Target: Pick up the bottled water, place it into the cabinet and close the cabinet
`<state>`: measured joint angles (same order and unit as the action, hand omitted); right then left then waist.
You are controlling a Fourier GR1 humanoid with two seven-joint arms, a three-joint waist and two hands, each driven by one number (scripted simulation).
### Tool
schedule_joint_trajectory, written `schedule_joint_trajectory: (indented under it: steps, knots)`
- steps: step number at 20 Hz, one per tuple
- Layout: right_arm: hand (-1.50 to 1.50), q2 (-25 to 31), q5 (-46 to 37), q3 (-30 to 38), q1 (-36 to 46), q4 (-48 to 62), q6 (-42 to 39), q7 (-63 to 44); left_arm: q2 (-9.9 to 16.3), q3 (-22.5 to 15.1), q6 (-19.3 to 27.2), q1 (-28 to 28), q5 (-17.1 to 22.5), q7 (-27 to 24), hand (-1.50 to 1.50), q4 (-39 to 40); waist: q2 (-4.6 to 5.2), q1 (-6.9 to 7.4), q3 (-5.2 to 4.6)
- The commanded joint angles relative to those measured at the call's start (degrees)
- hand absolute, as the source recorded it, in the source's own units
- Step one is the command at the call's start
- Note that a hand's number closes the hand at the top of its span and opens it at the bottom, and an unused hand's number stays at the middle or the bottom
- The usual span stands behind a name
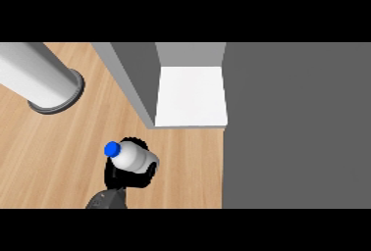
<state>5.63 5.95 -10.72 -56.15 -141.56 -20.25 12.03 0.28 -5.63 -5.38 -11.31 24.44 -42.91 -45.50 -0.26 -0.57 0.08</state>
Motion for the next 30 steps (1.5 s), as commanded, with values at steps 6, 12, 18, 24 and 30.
schedule_joint_trajectory:
  steps: [6,12,18,24,30]
  knots:
    - [-1.50,0.01,6.75,1.47,-1.41,-4.92,-0.85,-2.05,-0.27,-13.16,18.10,-2.50,0.77,8.30,1.50,-14.12,0.06,0.13,-0.04]
    - [-1.50,0.95,8.61,5.14,0.58,-3.55,-1.23,-2.56,-0.28,-23.04,33.45,-11.82,5.21,13.79,1.50,-17.64,0.24,-0.60,-0.07]
    - [-1.50,-0.42,8.29,7.04,2.61,-0.13,-1.11,-0.20,-0.28,-24.28,41.85,-22.94,5.48,19.10,1.50,-12.88,0.27,-0.81,-0.05]
    - [-1.50,-0.42,8.04,5.93,0.50,-3.06,-2.39,-1.51,-0.28,-17.91,40.13,-35.44,8.08,21.77,1.50,1.42,0.55,-1.61,-0.10]
    - [-1.50,-0.52,7.38,7.60,3.98,0.20,-3.13,0.23,-0.28,-15.33,38.49,-41.13,10.00,17.48,1.50,15.18,1.11,-2.50,-0.11]
